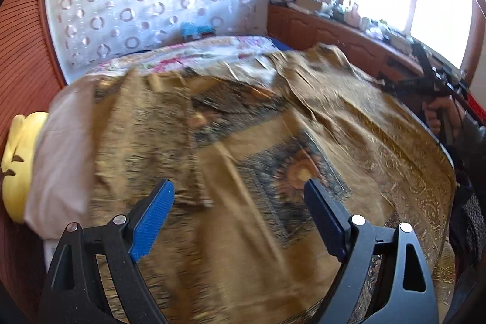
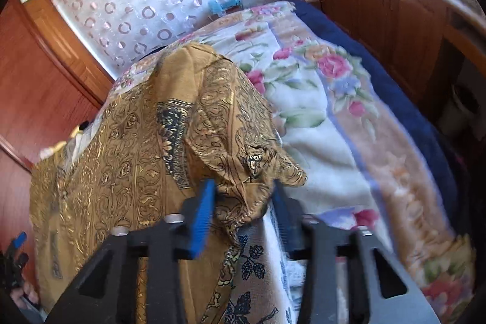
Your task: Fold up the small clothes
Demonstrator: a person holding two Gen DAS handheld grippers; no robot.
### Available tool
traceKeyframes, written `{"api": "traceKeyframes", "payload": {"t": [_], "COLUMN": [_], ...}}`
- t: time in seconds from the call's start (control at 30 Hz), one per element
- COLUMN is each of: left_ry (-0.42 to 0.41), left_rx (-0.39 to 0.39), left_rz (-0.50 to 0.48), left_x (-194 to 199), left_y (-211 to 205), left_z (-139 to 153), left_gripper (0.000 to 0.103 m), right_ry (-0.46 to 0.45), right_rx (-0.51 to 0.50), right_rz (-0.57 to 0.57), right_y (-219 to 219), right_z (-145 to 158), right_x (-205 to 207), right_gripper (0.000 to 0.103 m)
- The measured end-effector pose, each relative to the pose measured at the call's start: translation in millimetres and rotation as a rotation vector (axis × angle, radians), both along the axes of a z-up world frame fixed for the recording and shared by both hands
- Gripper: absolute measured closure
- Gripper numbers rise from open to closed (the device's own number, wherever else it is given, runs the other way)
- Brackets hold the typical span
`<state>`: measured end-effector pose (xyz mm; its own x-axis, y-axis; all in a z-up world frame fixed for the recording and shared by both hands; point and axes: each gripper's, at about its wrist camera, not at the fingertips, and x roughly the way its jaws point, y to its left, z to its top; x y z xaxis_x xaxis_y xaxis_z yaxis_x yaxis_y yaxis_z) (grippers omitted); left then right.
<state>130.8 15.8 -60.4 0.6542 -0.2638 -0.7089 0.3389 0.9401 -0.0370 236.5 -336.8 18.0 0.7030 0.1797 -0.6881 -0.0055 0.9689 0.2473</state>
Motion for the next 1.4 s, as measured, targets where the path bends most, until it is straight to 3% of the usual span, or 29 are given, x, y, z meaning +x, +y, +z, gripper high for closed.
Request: {"api": "traceKeyframes", "payload": {"t": [0.07,0.17,0.37,0.5,0.63,0.73,0.83,0.93,1.1,1.23,1.4], "left_ry": [0.026,0.056,0.080,0.078,0.092,0.096,0.099,0.097,0.095,0.095,0.095], "left_rx": [0.027,0.051,0.054,0.054,0.071,0.080,0.077,0.081,0.081,0.080,0.080], "left_rz": [-0.008,-0.010,-0.024,-0.044,-0.058,-0.066,-0.068,-0.068,-0.069,-0.069,-0.069], "left_x": [5,11,20,24,28,28,30,31,32,34,33], "left_y": [-11,-19,-35,-48,-57,-61,-59,-61,-62,-63,-62], "left_z": [-8,-16,-19,-21,-29,-36,-37,-37,-39,-40,-40], "left_gripper": [0.015,0.015,0.015,0.015,0.015,0.015,0.015,0.015,0.014,0.014,0.014], "right_ry": [-0.025,-0.095,-0.260,-0.285,-0.211,-0.151,-0.157,-0.186,-0.262,-0.296,-0.194], "right_rx": [-0.099,-0.199,-0.331,-0.414,-0.368,-0.308,-0.266,-0.201,-0.109,-0.035,-0.040], "right_rz": [0.005,0.032,0.152,0.287,0.357,0.370,0.343,0.314,0.227,0.128,0.006], "right_y": [13,32,79,114,116,102,81,62,27,-8,-12], "right_z": [6,18,47,37,18,7,9,20,34,28,5], "right_x": [-4,-16,-50,-71,-67,-61,-58,-65,-82,-95,-73], "right_gripper": [0.090,0.097,0.098,0.097,0.095,0.073,0.069,0.055,0.049,0.047,0.047]}}
